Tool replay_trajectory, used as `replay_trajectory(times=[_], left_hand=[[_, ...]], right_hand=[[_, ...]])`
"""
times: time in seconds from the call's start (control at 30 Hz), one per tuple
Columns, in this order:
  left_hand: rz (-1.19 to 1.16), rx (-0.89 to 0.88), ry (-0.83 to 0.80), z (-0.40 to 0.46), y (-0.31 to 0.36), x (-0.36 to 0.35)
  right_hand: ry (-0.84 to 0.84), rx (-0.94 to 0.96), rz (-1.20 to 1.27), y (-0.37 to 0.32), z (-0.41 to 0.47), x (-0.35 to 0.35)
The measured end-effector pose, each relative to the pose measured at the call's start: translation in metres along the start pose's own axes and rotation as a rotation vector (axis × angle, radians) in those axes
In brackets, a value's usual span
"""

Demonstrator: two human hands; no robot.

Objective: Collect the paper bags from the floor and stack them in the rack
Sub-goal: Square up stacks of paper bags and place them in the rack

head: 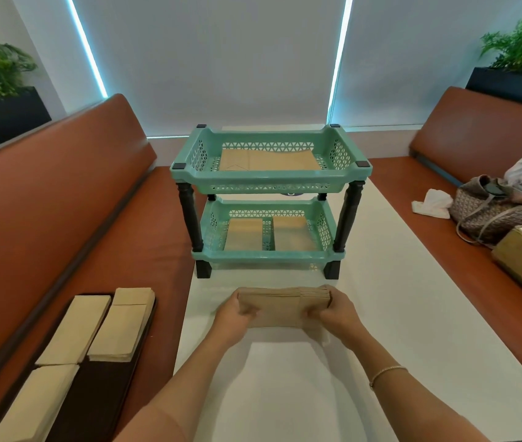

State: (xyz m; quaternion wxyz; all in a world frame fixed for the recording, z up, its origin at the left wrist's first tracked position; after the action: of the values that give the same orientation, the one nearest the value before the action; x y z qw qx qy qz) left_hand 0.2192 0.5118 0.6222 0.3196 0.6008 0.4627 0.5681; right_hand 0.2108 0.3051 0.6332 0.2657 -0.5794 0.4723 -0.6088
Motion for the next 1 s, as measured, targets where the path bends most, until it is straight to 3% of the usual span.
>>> replay_trajectory(times=[0.1, 0.23, 0.4, 0.5, 0.6, 0.73, 0.87, 1.0], left_hand=[[0.097, -0.061, -0.050, 0.007, 0.012, 0.012], [0.127, -0.105, -0.075, 0.022, 0.047, 0.030], [-0.261, 0.099, 0.200, 0.050, 0.083, 0.040], [-0.377, 0.260, 0.072, 0.059, 0.090, 0.027], [-0.226, 0.267, -0.039, 0.066, 0.087, 0.011], [-0.053, 0.266, 0.193, 0.089, 0.091, 0.017], [0.330, 0.240, 0.251, 0.112, 0.107, 0.028], [0.530, 0.103, 0.209, 0.134, 0.106, 0.028]], right_hand=[[-0.085, 0.065, -0.064, -0.017, 0.005, 0.014], [-0.368, 0.093, -0.284, -0.045, 0.009, 0.019], [-0.506, -0.154, 0.056, -0.071, 0.014, 0.011], [-0.472, -0.269, 0.266, -0.085, 0.027, 0.001], [-0.368, -0.326, 0.309, -0.098, 0.048, -0.015], [-0.255, -0.316, 0.207, -0.118, 0.075, -0.041], [-0.217, -0.201, -0.068, -0.131, 0.102, -0.073], [-0.171, -0.038, -0.330, -0.137, 0.116, -0.097]])
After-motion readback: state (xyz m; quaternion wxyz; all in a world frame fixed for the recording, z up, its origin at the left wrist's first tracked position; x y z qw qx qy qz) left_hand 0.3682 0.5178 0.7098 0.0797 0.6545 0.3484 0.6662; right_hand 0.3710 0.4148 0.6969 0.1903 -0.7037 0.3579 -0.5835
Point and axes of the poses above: each hand's wrist, its own z-axis towards the middle knuckle, its own x-axis out of the back of the hand, y = z × x, the point moved 3 cm from there along z, towards the middle knuckle, and after that the axes turned 10 degrees about y, right-handed, at the moved point
